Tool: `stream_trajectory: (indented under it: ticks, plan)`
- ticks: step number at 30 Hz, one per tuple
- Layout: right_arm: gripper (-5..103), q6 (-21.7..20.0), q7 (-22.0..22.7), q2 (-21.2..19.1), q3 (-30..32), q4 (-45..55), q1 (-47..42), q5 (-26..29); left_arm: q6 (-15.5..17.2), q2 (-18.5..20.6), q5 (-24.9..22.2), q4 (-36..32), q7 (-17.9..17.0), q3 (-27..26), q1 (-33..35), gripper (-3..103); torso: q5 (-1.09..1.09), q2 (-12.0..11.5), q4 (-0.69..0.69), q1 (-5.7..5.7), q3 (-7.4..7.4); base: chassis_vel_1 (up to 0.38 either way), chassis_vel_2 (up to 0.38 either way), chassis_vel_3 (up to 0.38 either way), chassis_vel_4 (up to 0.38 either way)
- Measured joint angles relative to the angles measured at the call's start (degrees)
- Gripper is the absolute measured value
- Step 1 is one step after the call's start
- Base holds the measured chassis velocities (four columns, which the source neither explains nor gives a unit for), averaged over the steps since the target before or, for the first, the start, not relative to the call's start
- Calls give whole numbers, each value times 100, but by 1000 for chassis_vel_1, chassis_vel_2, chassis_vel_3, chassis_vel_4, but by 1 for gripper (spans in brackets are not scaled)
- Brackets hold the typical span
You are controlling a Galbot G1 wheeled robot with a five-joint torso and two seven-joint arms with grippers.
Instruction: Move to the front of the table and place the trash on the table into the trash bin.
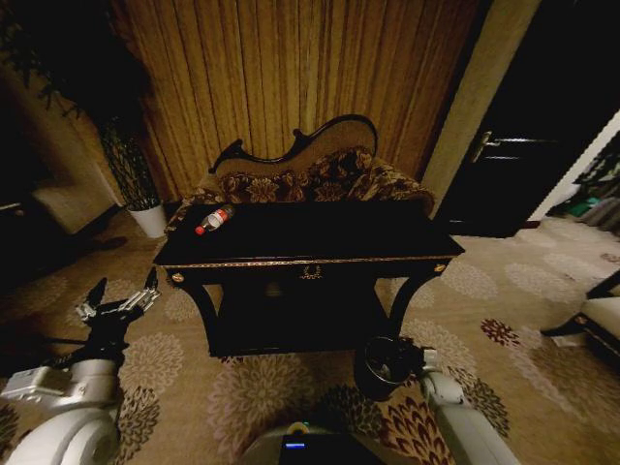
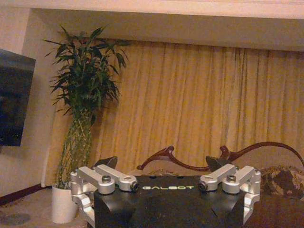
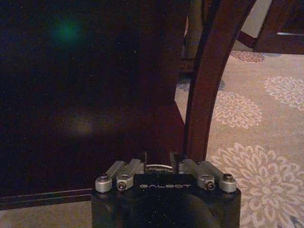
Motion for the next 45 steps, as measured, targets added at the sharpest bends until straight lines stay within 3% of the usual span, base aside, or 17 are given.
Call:
stream_trajectory:
  ticks: [2, 5, 11, 13, 16, 19, 25, 31, 34, 40, 45]
  plan:
    - [42, 0, -2, 20, 24, 17, -9, -7, 0, -4, 4, 0, 0, -7, 7, 100, 0, 0, 0, 0, 0, 0, 0, 0, 0]
    - [48, 0, -3, 31, 43, 39, -19, -19, 0, -10, 5, 0, 0, -15, 20, 100, 0, 0, 0, 0, 0, 0, 0, 0, 0]
    - [75, -3, -29, 36, 73, 81, -68, -28, -5, -27, 8, 0, 0, -27, 44, 100, 0, 0, 0, 0, 0, 0, 0, 0, 0]
    - [75, -3, -34, 39, 79, 92, -75, -26, -6, -25, 8, 0, 0, -32, 44, 100, 0, 0, 0, 0, 0, 0, 0, 0, 0]
    - [91, -5, -39, 48, 86, 98, -79, -26, -8, -18, 8, 0, 0, -40, 38, 100, 0, 0, 0, 0, 0, 0, 0, 0, 0]
    - [98, -12, -39, 48, 97, 89, -69, -17, -8, -28, 5, 0, 0, -54, 39, 100, 0, 0, 0, 0, 0, 0, 0, 0, 0]
    - [100, -20, -39, 25, 138, 93, -72, 53, -9, -29, -6, 0, 0, -83, 49, 100, 0, 0, 0, 0, 0, 0, 0, 0, 0]
    - [100, -53, -29, 20, 270, 722, -245, 599, -10, -35, -11, 0, 0, -65, 52, 100, 1, 0, 0, 0, 0, 0, 0, 0, 0]
    - [100, 30, -22, -33, 517, 1939, -487, 845, -10, -23, -12, 0, 0, -67, 55, 100, -1, 0, 1, 0, 0, 0, 0, 0, 0]
    - [100, 77, 10, -27, 714, 3262, -835, 830, -11, -25, -13, 0, 3, -44, 41, 100, 0, 0, -2, 0, 0, 0, 0, 0, 0]
    - [100, -70, 314, -8, 800, 4623, -1015, 698, -12, -26, -22, 0, 5, -41, 34, 100, -2, 0, 1, 0, 0, 0, 0, 0, 0]
